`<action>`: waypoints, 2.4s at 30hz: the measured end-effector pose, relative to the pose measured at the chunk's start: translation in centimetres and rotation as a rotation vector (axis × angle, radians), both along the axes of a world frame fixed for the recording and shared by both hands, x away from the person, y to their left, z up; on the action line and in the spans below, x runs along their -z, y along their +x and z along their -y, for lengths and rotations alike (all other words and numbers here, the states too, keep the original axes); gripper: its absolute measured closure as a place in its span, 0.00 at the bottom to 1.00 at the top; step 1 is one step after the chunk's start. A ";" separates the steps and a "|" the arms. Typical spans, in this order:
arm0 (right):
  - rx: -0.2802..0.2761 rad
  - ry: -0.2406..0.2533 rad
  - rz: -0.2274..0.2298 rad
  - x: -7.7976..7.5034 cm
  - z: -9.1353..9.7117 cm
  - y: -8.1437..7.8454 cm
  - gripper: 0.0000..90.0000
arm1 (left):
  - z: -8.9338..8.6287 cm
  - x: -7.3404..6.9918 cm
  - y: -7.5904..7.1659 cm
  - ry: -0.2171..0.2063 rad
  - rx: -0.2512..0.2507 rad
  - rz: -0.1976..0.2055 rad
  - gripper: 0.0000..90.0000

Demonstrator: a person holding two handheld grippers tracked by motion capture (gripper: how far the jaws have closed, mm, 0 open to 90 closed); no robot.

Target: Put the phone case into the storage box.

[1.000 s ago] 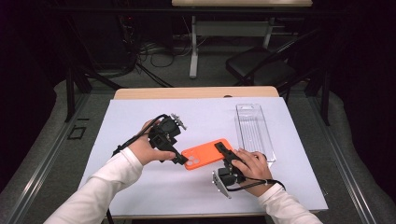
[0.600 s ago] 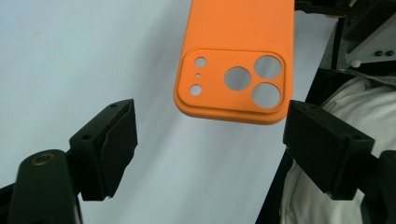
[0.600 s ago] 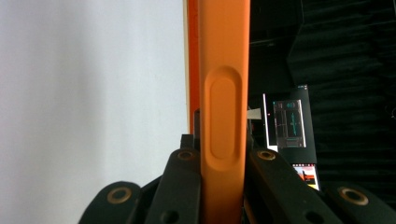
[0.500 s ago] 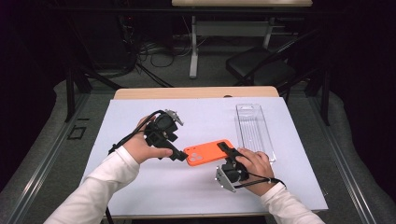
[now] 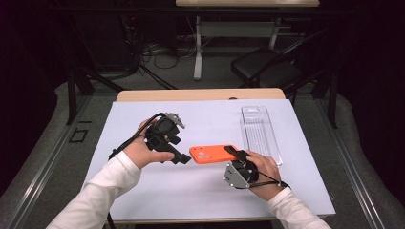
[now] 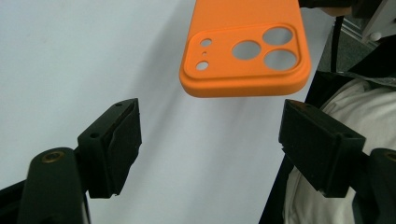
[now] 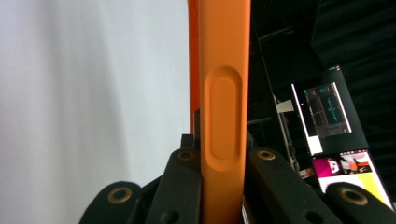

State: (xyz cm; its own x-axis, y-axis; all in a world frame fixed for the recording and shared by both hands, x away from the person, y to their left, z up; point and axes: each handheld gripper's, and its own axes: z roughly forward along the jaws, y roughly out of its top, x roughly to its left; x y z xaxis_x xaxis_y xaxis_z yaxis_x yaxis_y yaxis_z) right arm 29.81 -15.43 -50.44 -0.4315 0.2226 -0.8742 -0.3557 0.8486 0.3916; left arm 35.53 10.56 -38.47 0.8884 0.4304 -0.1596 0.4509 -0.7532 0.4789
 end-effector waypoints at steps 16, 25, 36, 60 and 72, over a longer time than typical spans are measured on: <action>0.004 0.139 -0.159 -0.2 0.4 0.5 0.97 | -0.4 0.3 0.2 -0.018 -0.022 0.011 0.26; -0.016 0.231 -0.258 -0.4 0.4 0.6 0.97 | -0.3 0.5 0.1 -0.057 -0.030 0.029 0.31; -0.057 0.383 -0.390 -1.1 0.6 0.9 0.97 | -0.5 0.1 -0.1 -0.155 -0.056 0.080 0.36; -0.106 0.503 -0.500 -0.6 0.6 1.1 0.97 | -0.4 1.6 -0.7 -0.242 -0.069 0.133 0.61; -0.106 0.523 -0.506 -0.6 0.6 1.2 0.97 | -0.3 2.1 -0.9 -0.274 -0.086 0.132 0.62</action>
State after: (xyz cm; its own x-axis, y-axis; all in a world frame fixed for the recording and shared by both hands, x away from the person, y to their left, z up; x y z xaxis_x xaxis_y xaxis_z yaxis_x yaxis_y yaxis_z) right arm 30.97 -16.05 -49.86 -0.7966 0.4902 -0.3537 -0.0943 0.4771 0.8738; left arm 34.67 10.87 -40.55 0.8714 0.4617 -0.1658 0.4278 -0.5499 0.7173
